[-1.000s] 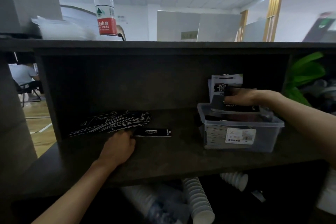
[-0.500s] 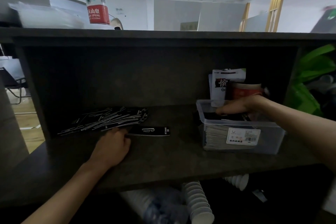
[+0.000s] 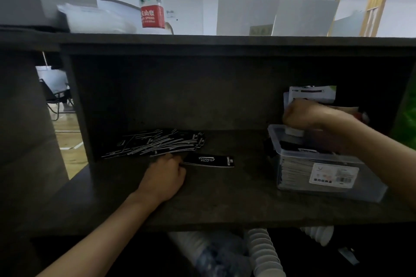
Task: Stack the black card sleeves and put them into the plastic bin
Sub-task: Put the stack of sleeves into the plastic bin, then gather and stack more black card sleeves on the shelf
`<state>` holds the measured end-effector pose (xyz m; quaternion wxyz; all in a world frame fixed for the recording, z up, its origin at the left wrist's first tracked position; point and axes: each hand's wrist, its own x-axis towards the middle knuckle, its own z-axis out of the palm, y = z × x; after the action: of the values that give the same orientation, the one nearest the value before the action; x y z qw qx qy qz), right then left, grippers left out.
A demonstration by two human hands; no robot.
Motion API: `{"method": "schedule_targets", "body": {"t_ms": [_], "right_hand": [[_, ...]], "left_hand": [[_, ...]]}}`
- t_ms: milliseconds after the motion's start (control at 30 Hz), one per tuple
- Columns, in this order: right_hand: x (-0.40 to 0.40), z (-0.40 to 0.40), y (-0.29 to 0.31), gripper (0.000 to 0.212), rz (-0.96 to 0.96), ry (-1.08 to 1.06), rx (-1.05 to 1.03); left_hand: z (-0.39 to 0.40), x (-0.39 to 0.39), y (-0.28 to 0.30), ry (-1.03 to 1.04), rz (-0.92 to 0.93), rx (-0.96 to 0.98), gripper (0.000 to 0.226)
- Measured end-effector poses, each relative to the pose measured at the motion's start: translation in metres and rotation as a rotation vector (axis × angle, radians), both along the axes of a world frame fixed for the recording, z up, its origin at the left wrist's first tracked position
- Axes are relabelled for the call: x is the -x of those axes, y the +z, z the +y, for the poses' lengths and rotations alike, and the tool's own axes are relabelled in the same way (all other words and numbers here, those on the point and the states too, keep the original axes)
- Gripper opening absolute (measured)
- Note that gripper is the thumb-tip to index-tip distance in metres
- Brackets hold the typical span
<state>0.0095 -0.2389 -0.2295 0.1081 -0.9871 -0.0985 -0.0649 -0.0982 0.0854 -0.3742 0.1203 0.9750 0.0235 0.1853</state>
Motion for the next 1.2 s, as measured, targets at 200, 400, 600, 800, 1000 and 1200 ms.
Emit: {"method": "schedule_targets", "body": {"t_ms": [200,400,600,800,1000,1200], "right_hand": [[0.04,0.129,-0.037,0.016,-0.066,0.439,-0.193],[-0.008,0.16,-0.089,0.043,0.311,0.332,0.219],[-0.022,0.145,-0.098,0.04,0.301,0.316,0.074],[-0.008,0.155,-0.106,0.04,0.167,0.474,-0.302],[0.007,0.165,-0.13,0.046,-0.069,0.563,-0.454],[0.021,0.162,-0.134,0.031,-0.33,0.445,-0.232]], "left_hand": [[0.0,-0.003,-0.004,-0.014,-0.016,-0.026,0.031],[0.002,-0.004,-0.006,-0.004,-0.037,-0.037,0.033],[0.001,-0.001,-0.004,0.008,-0.036,-0.04,0.033],[0.002,-0.001,-0.003,0.012,-0.088,0.074,0.051],[0.014,-0.01,-0.005,-0.106,-0.132,0.115,0.069],[0.011,-0.014,-0.005,-0.101,-0.175,0.157,0.053]]}}
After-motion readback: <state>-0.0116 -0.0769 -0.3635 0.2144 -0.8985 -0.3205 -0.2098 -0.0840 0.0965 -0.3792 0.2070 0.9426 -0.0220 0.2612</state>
